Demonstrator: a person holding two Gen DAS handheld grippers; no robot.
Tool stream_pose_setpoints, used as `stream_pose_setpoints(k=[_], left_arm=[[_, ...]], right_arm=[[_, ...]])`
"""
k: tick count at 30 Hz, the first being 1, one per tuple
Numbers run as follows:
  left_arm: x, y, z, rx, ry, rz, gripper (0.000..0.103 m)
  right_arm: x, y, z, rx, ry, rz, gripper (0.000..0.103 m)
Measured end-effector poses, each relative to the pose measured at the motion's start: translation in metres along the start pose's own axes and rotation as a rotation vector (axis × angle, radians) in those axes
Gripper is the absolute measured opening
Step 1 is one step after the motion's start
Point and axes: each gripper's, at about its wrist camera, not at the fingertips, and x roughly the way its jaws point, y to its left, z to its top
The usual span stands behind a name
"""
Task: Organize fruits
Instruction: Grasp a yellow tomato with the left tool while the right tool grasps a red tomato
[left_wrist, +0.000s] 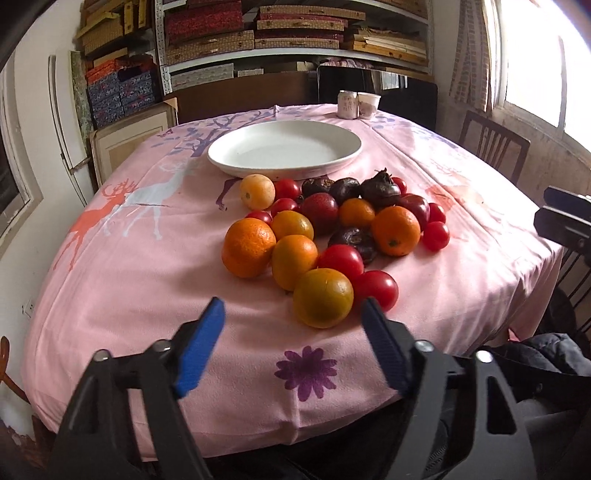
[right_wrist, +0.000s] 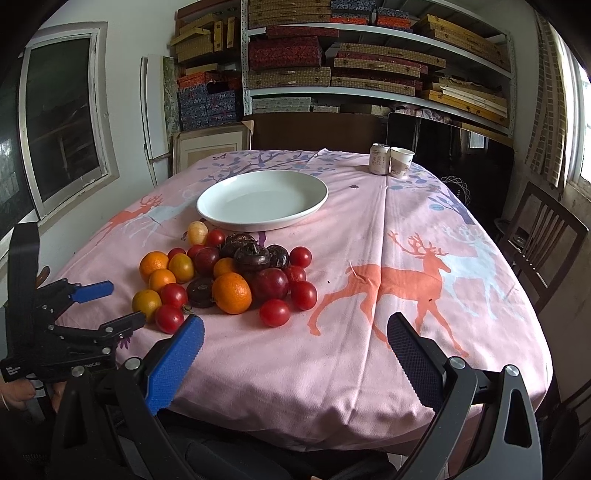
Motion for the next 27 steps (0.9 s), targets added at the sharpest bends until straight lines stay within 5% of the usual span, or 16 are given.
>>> stream_pose_setpoints(k=[9,13,22,25,27], left_arm=[[0.012,0.000,0.003,-0.012,-0.013,-0.012,0.062],[0.011,-0.005,0.001,-0.001,-0.043,-0.081,0.036],[-0.006,0.000,-0.004,-0.009,-0.095,-0.070,0.035],[-0.015,0.004,-0.003,-0.020,-0.112,-0.059,0.036],[-0.017,0.006,-0.002,-0.028,-0.114,-0.054,0.036]], right_arm=[[0.002,-0.004,-0.002,0.009,0.001,-0.004,0.099],[0.005,-0.001,-0.005,-0.004,0.010,-0.004,0.099],[0.031,-0.001,-0.015,-0.059,0.028,-0.005,0.099],[0.050,0.001,-0.017,-0.093,0.021,-0.049,0.077],[0.065,0.000,-0.017,-0.084,0.053,-0.015,0.073]])
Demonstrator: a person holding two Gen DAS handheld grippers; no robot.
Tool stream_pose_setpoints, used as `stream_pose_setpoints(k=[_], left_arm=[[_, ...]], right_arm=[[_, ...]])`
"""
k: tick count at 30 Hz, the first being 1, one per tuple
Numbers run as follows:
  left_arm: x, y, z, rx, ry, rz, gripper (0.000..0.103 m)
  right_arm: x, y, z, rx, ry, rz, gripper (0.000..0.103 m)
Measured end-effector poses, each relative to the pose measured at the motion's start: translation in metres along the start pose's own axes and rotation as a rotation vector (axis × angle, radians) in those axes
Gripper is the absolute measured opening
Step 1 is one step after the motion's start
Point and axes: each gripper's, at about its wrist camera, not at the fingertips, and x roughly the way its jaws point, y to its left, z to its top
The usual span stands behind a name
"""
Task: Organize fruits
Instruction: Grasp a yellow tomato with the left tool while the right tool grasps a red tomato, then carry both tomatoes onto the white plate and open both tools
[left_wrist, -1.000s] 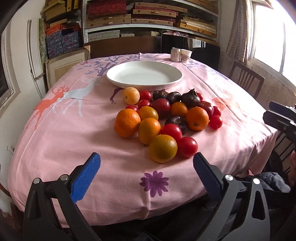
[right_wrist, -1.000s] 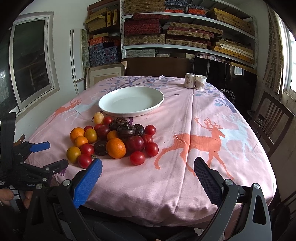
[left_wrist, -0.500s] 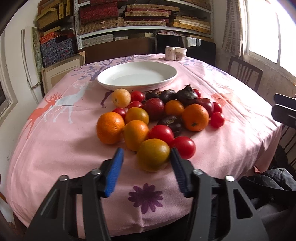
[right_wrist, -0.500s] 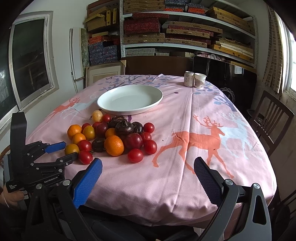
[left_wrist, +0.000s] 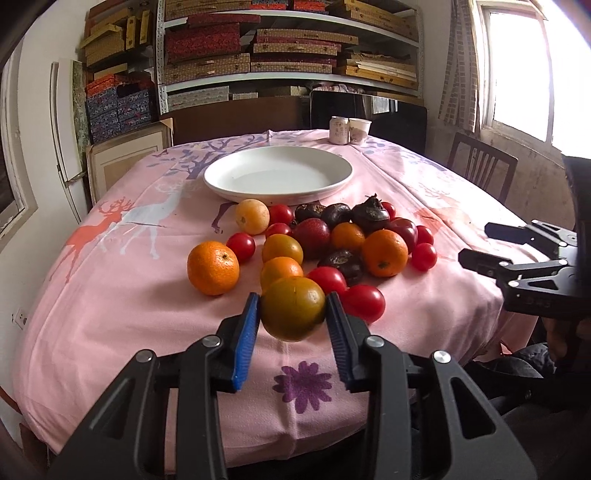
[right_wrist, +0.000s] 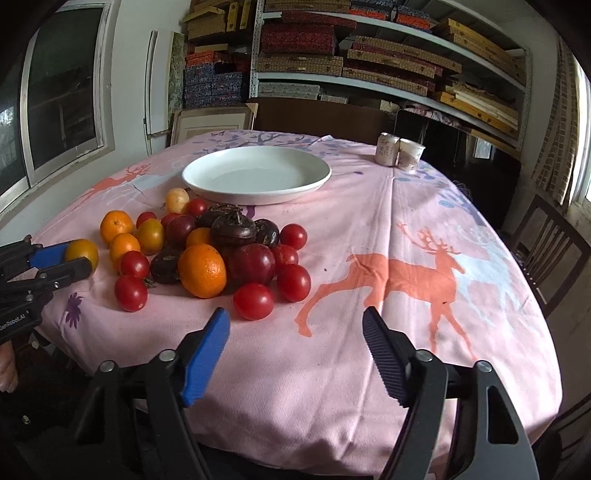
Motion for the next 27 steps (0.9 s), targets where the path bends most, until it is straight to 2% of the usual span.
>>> stream_pose_setpoints(k=[2,6,11,21,27], left_arm=[[0.001,0.002,0.000,-0.008,0.007,0.004,0.036],[0.003,0.004,-0.001,-0.017,0.019,0.004,0.036],[0.004,0.006,-0.004,-0.018,0.017,0.014,0.036],[-0.002,0.028,-0.004,-0.086,0.000,0.010,0.036],[0.000,0.029,0.009,-0.087,-0.008,0.005,0.036]], right_arm=[[0.013,0.000,0.001,0.021,0.025,0.036,0.071],[0.032,0.009,0.004,0.016,0.058,0.102,0.049],[0.049,0.018,0.009,0.000,0.072,0.105,0.031],[0.027,0.010,0.005,0.022,0.000,0.157,0.028],[0.019,0.005,0.017,0.038,-0.022,0.180,0.028]])
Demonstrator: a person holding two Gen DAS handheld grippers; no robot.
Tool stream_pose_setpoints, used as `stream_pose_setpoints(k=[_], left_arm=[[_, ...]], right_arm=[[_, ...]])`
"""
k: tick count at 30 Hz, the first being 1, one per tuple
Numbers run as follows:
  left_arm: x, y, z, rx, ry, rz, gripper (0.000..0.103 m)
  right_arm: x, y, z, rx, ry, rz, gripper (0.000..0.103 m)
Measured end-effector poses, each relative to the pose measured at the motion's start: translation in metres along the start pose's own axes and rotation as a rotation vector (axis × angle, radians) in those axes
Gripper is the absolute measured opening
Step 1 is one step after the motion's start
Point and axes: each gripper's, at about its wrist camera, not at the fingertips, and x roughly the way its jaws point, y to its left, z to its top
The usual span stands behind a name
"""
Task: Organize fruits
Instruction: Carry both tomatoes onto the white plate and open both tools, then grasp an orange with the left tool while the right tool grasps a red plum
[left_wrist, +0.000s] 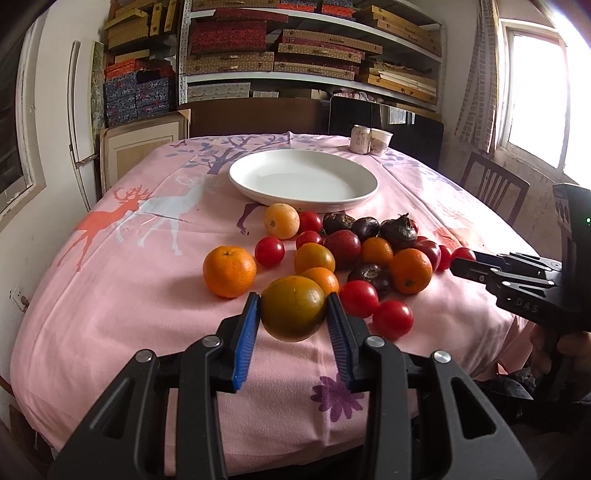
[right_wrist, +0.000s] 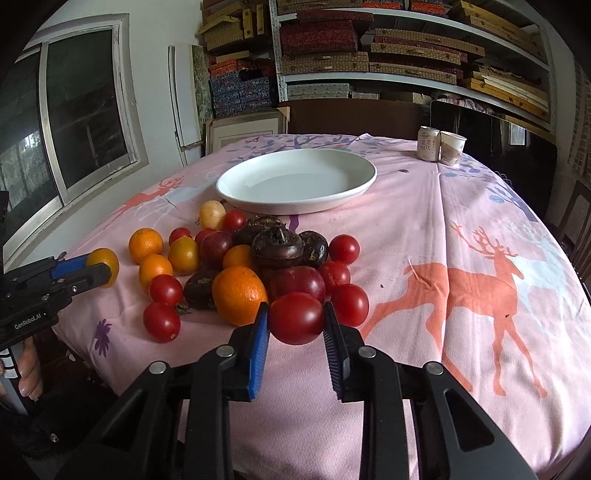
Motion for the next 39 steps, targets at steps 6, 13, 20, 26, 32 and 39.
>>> stream_pose_setpoints(k=[6,13,20,26,32,39], left_arm=[[0.019,-0.003,0.053,0.017,-0.023,-0.045,0.036],[0.089,0.001,0.125,0.020,0.054,-0.029,0.036],[0.189,0.011,0.164,0.000,0.221,-0.003,0.036],[0.200,0.023,0.179,-0.046,0.206,0.010,0.071],[0.127,0.026,0.157,-0.011,0.071,0.012,0.089],[0.072,0.031,0.078,0.092,0.080,0.061,0.089]], right_arm=[[0.005,-0.008,0.047,-0.008,-0.023,0.012,0.028],[0.049,-0.018,0.115,0.004,-0.001,0.038,0.029],[0.130,-0.047,0.148,0.104,0.147,0.047,0.031],[0.131,-0.050,0.156,0.137,0.130,0.056,0.040],[0.084,-0.048,0.129,0.092,0.063,0.034,0.045],[0.044,-0.059,0.067,0.104,0.052,0.003,0.047]])
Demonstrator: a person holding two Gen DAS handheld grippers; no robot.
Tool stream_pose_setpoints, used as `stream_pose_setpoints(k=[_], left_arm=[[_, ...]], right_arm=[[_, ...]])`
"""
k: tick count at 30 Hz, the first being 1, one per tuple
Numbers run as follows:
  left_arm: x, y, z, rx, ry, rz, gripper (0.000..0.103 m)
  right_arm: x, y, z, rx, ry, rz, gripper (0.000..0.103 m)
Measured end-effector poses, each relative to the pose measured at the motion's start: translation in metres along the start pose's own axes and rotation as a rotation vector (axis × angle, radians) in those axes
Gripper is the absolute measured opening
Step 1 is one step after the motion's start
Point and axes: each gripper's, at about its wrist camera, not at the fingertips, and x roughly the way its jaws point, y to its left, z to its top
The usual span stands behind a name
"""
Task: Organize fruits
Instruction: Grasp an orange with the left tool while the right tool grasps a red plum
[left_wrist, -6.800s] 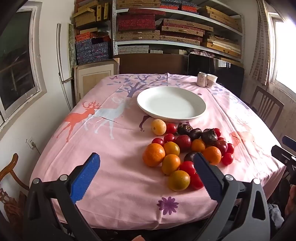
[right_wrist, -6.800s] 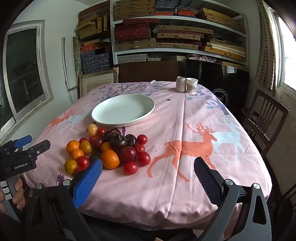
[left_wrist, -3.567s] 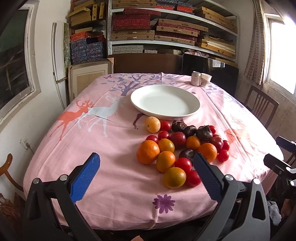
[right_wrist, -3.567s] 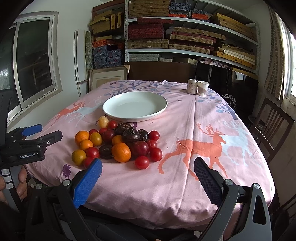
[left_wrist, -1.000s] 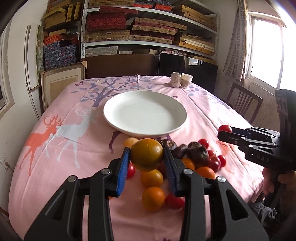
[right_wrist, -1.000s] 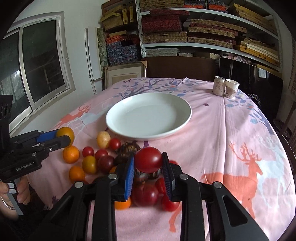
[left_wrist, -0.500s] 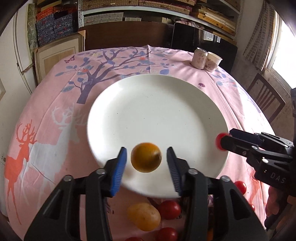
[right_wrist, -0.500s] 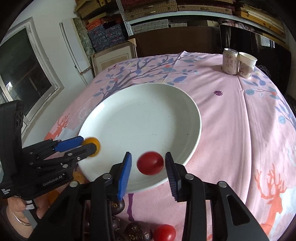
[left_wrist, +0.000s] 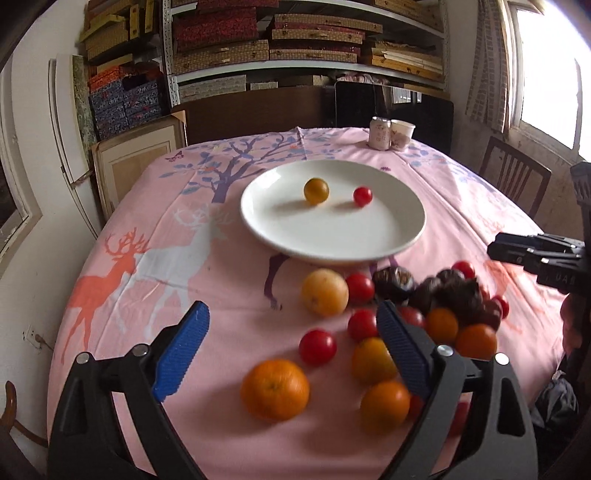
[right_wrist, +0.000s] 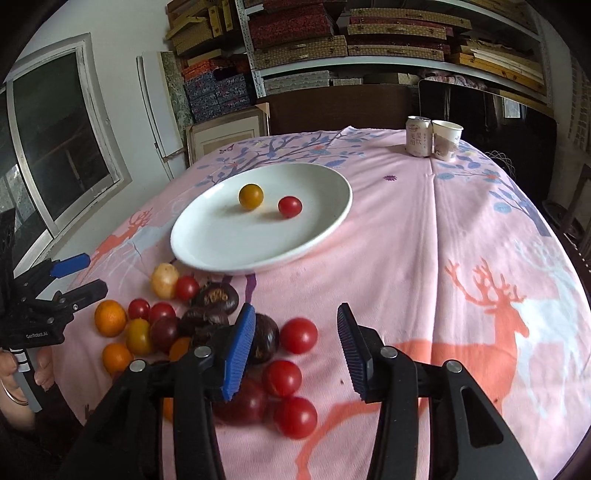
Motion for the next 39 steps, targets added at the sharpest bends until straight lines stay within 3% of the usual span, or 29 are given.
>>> stream_pose_setpoints(k=[6,12,15,18,27,36,39], left_arm=[[-0.009,0.020,-0.046,-0.038,0.048,0.014,0.089],[0.004,0.020,-0.048,-0.040,0.053,0.066,0.089],[0.030,0.013,-0.050,-0.019,0.147,0.058,0.065],[0.030,0.011,-0.051,-0.033,0.110,0.019,0.045],[0.014,0.018,-0.055,-0.129,0.018,0.011,0.044],[0.015,0.021,-0.054,-0.143,0.010,0.003,0.045],[0.016,0.022,-0.054,-0.147,0.009,0.008,0.045]], right_arm=[[-0.020,-0.005,-0.030,0.034,-0.016,-0.006,0.051],[-0.024,0.002,-0.041,0.000,-0.001,-0.031,0.052],[-0.025,0.002,-0.045,0.002,0.004,-0.029,0.051],[-0.025,0.003,-0.050,-0.022,0.009,-0.051,0.051],[-0.010,0.019,-0.058,-0.115,0.049,-0.055,0.043],[-0.009,0.012,-0.055,-0.099,0.073,-0.066,0.043],[0.002,0.014,-0.056,-0.126,0.125,-0.069,0.043]])
